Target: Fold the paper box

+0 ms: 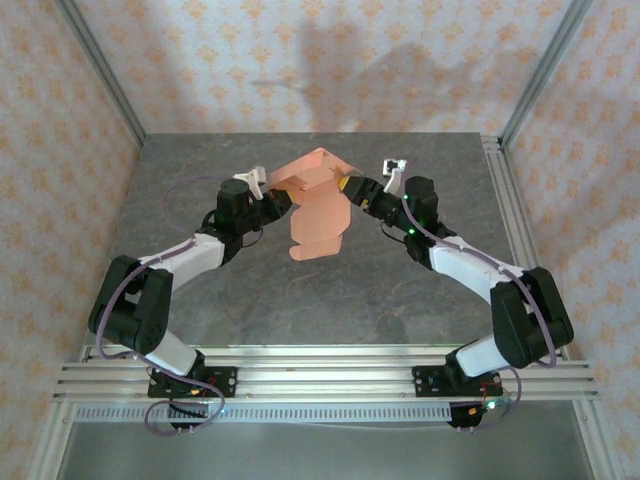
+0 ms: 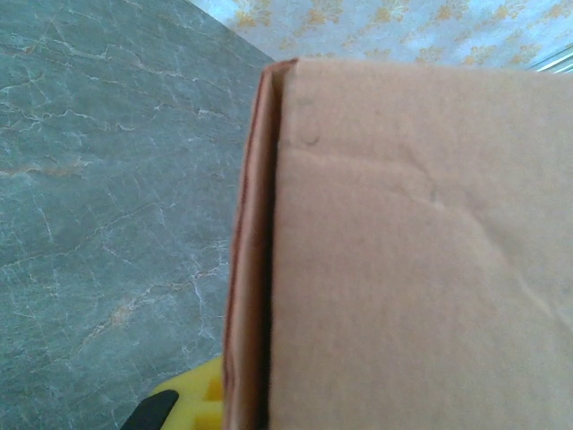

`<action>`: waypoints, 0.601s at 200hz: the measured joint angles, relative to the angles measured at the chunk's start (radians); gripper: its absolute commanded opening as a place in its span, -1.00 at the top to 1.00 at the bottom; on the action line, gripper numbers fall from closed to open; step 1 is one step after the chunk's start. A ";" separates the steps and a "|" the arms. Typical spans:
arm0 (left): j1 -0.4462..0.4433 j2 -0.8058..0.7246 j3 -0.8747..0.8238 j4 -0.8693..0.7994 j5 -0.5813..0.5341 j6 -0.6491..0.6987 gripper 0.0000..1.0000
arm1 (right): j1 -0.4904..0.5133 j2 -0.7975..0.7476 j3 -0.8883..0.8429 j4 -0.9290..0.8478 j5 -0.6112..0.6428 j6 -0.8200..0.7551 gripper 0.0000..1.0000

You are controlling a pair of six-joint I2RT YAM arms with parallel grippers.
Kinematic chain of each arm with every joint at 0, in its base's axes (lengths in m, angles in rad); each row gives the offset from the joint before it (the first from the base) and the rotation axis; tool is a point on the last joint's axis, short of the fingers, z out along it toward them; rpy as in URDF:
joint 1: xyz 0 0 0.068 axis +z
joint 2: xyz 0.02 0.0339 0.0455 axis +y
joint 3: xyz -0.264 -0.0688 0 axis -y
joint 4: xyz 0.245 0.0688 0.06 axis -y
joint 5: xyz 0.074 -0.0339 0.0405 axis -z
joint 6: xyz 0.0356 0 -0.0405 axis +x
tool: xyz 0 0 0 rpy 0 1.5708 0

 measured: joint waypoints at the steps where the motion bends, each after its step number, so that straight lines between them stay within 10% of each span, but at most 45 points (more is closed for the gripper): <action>1: 0.000 0.001 0.000 0.000 0.001 0.000 1.00 | 0.000 0.001 0.001 -0.001 0.000 -0.001 -0.16; 120: 0.000 0.012 0.000 -0.030 -0.016 0.072 1.00 | 0.010 0.039 0.064 -0.129 -0.011 -0.010 0.42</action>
